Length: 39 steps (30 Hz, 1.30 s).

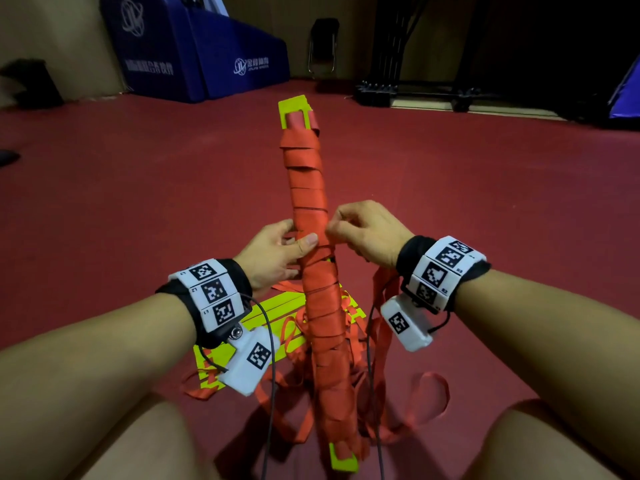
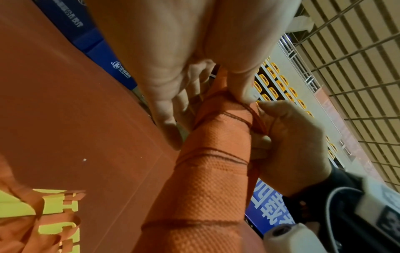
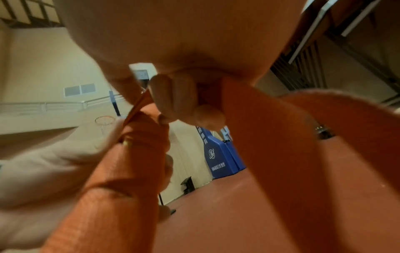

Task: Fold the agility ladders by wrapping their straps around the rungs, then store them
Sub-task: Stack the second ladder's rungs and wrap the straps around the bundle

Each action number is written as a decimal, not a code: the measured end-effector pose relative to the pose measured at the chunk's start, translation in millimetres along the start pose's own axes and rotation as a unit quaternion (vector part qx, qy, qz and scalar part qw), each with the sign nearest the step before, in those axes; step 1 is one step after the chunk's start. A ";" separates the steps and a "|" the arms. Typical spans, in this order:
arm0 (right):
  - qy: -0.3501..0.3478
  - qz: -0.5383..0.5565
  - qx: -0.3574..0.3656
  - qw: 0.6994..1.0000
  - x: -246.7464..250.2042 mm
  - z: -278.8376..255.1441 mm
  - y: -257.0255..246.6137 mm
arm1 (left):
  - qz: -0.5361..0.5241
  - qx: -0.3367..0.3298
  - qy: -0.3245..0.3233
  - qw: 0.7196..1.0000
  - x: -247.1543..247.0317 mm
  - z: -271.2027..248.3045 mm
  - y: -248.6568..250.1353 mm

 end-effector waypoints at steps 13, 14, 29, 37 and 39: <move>0.030 -0.027 0.005 0.999 3.5 2.9 -7.4 | -0.063 -0.020 0.039 0.997 1.1 -0.7 10.7; 0.039 -0.028 -0.001 0.999 5.7 3.9 -7.2 | -0.061 -0.019 0.040 0.997 1.1 -1.9 12.0; 0.010 -0.079 0.058 0.995 -2.8 1.0 -33.0 | 0.256 -0.084 0.158 0.950 6.0 -2.7 14.3; -0.032 -0.048 0.073 0.996 4.8 0.7 -23.1 | 0.264 -0.059 0.197 0.942 18.0 1.8 14.9; -0.040 -0.027 0.069 0.996 5.7 1.0 -20.7 | 0.222 -0.050 0.200 0.953 18.7 1.9 12.9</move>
Point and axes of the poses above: each hand's wrist, its own z-axis towards the middle knuckle, its own x-axis out of the back of the hand, y = z × x, the point moved 10 cm from there along z, towards the middle knuckle, and after that the axes turned 3 degrees about y, right-handed, at the moved point
